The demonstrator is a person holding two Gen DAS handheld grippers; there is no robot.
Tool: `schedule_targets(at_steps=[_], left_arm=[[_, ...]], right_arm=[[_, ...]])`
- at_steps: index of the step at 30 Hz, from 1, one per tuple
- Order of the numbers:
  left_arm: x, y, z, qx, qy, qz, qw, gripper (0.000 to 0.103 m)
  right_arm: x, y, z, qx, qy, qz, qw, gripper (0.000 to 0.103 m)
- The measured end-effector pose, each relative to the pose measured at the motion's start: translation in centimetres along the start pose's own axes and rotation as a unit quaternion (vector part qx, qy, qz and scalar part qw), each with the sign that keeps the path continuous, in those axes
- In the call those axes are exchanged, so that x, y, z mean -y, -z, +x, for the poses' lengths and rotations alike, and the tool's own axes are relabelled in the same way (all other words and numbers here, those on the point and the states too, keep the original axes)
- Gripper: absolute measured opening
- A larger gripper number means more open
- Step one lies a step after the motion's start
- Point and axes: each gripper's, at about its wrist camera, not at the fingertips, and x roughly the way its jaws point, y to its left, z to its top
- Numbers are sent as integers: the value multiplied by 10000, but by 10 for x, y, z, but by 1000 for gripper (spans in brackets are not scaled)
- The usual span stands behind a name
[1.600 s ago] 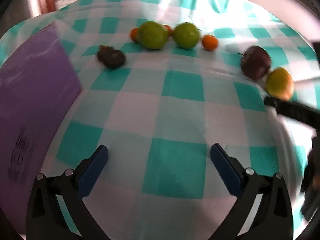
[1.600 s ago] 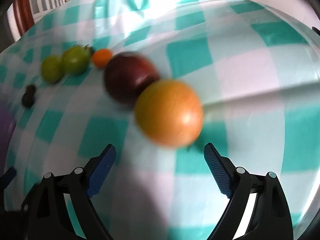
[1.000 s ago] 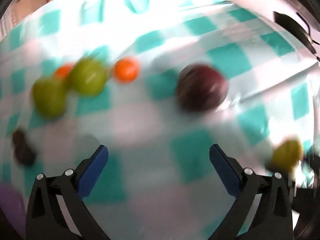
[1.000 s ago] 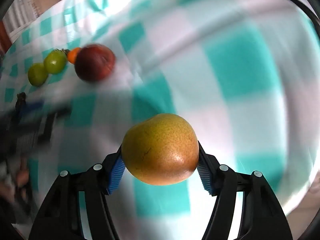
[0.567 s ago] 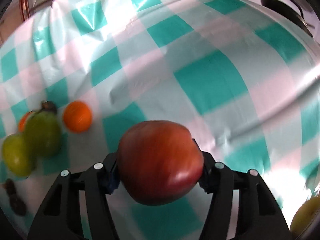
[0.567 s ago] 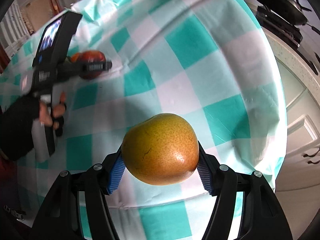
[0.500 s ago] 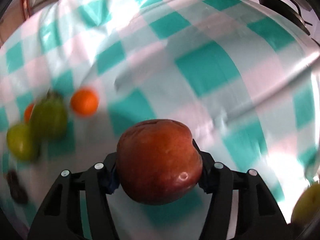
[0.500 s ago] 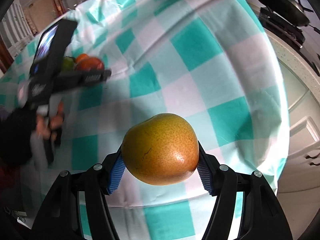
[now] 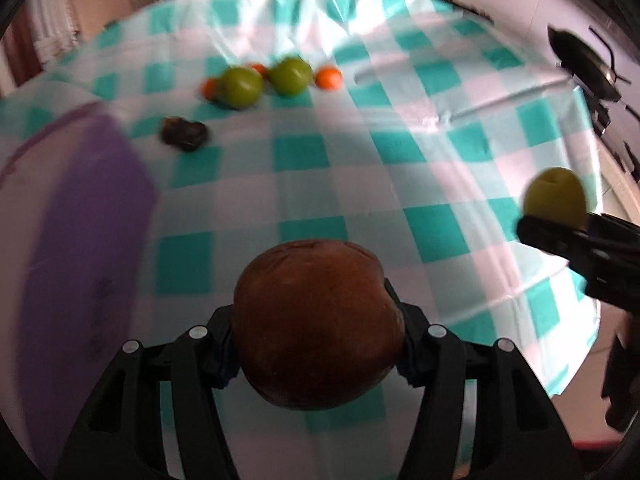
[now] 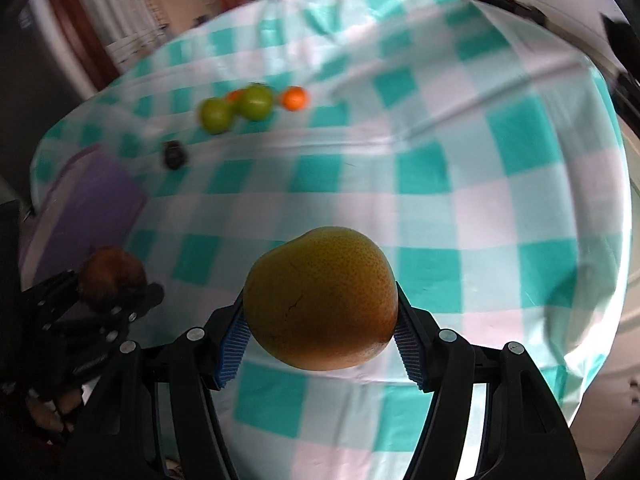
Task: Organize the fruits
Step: 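Carry the pear and apple over the white purple-rimmed box with both tools, then open both tools to drop the pear and apple into the box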
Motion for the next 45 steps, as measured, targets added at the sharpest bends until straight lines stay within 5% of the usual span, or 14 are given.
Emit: schedule_targets(at_steps=[10,20,25,34,40,45], left_arm=[[-72,19,-132,1280,-718,-1111,9829,60],[-166,39,-180,1620,-1530,-1731,9594,60],[-223,39,-164,1286,-1672,-1883,9592,60],[-339,10,-94,440,-1510,-1751,9719,60],[-361,5,-50,-246,-1193,-1523,9808,59],[-358,-6,-14,-933,-1830,-599,9768,60]], right_arm=[[-110,-9,-59,412,-966,-1118,9882,63],[-224,-34,-68,522,-1596,-1971,9659,63],[-281,-56,-38,342,-1693,-2329,9570,63],[-392,-81,46,-465,-1573,-3100,9365,63],[-436,-65,116,-1425,-897,-3550,9196,63],[-445,-54,165,-2281,-376,-3643,9021,63]])
